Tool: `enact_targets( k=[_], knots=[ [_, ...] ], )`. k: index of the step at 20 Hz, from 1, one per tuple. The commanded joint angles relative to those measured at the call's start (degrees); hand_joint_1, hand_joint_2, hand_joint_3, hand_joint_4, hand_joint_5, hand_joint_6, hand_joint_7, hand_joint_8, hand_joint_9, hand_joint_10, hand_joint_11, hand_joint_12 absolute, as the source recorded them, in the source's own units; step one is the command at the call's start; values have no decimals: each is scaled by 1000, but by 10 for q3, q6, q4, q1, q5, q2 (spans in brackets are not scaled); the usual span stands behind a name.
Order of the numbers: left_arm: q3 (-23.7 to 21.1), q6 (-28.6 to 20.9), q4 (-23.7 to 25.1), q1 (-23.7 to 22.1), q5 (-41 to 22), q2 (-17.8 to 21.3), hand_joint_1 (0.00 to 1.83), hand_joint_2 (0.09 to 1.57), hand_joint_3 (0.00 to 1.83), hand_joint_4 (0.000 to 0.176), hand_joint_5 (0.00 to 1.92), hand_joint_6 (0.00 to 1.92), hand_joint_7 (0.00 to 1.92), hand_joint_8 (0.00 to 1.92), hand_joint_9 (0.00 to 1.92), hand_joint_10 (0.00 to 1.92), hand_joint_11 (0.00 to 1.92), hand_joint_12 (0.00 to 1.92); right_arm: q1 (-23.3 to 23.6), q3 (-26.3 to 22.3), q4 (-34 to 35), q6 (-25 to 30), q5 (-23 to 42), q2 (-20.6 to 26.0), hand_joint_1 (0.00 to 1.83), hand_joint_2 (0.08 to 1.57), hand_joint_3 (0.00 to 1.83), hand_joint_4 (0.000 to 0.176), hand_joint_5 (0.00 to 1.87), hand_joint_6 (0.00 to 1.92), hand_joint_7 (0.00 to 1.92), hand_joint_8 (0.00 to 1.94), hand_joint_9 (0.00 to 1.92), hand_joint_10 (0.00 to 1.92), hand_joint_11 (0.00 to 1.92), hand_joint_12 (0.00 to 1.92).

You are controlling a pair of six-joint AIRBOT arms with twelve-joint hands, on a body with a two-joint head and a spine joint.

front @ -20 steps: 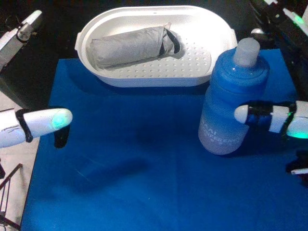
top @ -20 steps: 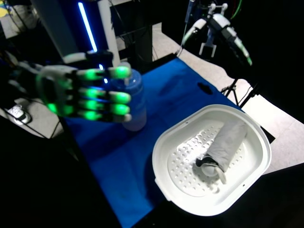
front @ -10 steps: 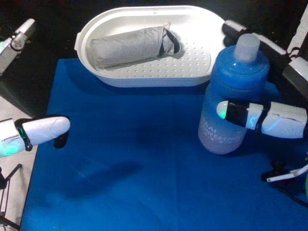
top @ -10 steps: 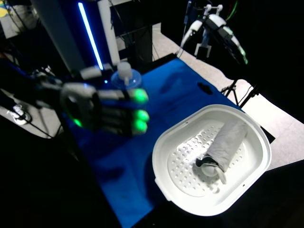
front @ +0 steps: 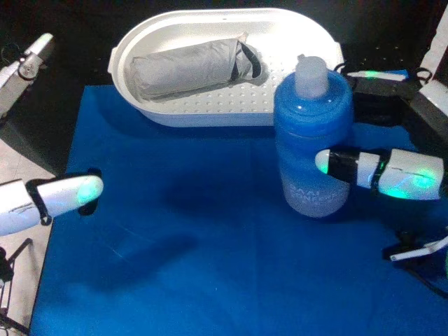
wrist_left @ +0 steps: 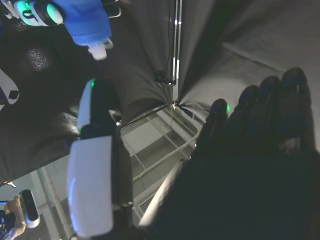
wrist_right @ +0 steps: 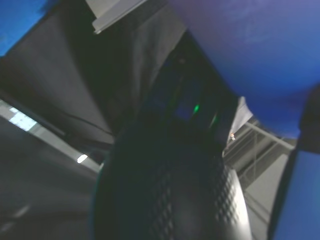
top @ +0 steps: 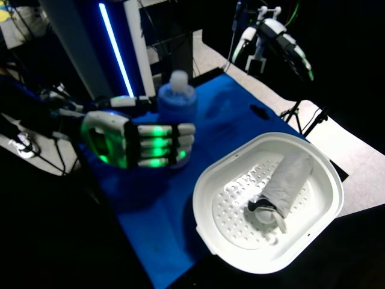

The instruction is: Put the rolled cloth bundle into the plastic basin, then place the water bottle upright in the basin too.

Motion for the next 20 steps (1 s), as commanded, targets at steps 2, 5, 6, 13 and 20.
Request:
enact_targets(
  k=[2,5,6,13,20],
  knots=[
    [0,-7,2,-1,-71,-3,808,867,0,176,0,0,0,0,0,0,0,0,8,1,-15,11,61,1,1192,1164,0,0,908,997,890,1233,1002,708,850,1357],
    [-1,-8,2,1,-71,-4,800,862,0,176,0,0,0,0,0,0,0,0,8,1,-15,11,61,2,1191,1164,0,1,907,1005,889,1230,1001,683,885,1269],
    [-1,-8,2,1,-71,-4,807,873,0,176,0,0,0,0,0,0,0,0,8,1,-15,11,61,2,1195,1160,0,0,911,985,901,1223,1011,679,892,1274],
    [-3,-10,-3,8,-72,-5,773,863,0,176,1,0,0,0,0,0,0,0,8,-5,-20,11,63,16,1213,1208,0,0,693,1220,915,1284,870,769,672,1326],
    [-3,-11,-6,9,-72,-8,758,876,4,176,0,0,0,0,0,0,0,0,9,-8,-26,11,77,25,1231,1132,0,0,889,990,1028,1074,1118,850,1015,1332]
  ],
)
